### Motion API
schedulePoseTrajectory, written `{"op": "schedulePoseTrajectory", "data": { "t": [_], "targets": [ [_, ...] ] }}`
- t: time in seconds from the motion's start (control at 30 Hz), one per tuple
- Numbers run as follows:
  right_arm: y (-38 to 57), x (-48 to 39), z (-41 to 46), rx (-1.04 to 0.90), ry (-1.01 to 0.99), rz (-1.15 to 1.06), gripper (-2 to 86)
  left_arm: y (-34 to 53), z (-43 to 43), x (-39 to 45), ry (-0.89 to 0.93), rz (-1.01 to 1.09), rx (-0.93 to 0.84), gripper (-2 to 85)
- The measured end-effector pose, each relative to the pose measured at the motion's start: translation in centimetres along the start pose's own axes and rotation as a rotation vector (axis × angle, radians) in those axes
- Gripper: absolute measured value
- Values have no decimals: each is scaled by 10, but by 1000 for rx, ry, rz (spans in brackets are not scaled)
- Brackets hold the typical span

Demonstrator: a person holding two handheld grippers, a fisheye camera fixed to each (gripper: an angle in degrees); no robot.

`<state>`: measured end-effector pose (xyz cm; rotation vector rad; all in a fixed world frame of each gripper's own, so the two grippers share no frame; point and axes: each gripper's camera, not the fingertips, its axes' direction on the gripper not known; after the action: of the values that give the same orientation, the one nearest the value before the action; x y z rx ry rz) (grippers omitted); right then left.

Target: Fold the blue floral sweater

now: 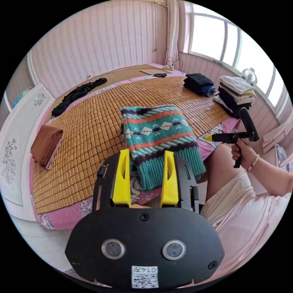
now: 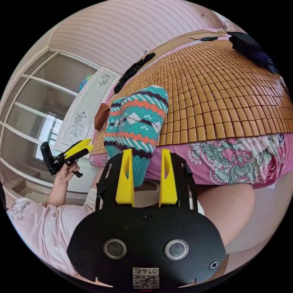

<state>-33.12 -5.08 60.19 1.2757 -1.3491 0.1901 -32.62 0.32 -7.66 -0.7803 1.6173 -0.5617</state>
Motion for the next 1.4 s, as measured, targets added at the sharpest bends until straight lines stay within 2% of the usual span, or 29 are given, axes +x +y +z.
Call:
{"op": "schedulePoseTrajectory", "data": {
  "t": [0.07,0.13,0.27,0.4,0.5,0.53,0.63,0.87,0.97,1.07,1.17,1.27,1.4],
  "targets": [
    [-2,12,-7,13,-25,4,160,-1,14,-18,80,-73,21,190],
    [-9,30,-16,39,-79,16,179,-5,41,-43,155,-148,-39,210],
    [-21,60,-25,74,-157,54,218,-16,77,-77,204,-207,-85,227],
    [-36,84,-17,4,-220,67,258,-39,119,-110,269,-222,-114,237],
    [-44,94,-5,-77,-291,57,241,-56,162,-130,301,-242,-225,243],
    [-47,97,1,-121,-363,61,233,-61,178,-137,368,-260,-265,241],
    [-53,110,-2,-137,-416,109,225,-70,206,-145,504,-276,-284,231],
    [-49,111,-20,-92,-437,123,223,-79,230,-159,549,-277,-254,220],
    [-55,101,-24,-141,-417,117,207,-88,237,-167,549,-300,-317,187],
    [-68,71,-33,-227,-295,7,178,-91,230,-167,541,-287,-271,148],
    [-81,24,-50,-266,-184,-207,165,-91,222,-159,530,-280,-243,136],
    [-99,-14,-81,-279,-124,-410,159,-99,218,-144,608,-355,-184,133],
    [-143,-26,-157,-262,-48,-552,159,-167,209,-98,683,-351,-15,132]
  ]
}}
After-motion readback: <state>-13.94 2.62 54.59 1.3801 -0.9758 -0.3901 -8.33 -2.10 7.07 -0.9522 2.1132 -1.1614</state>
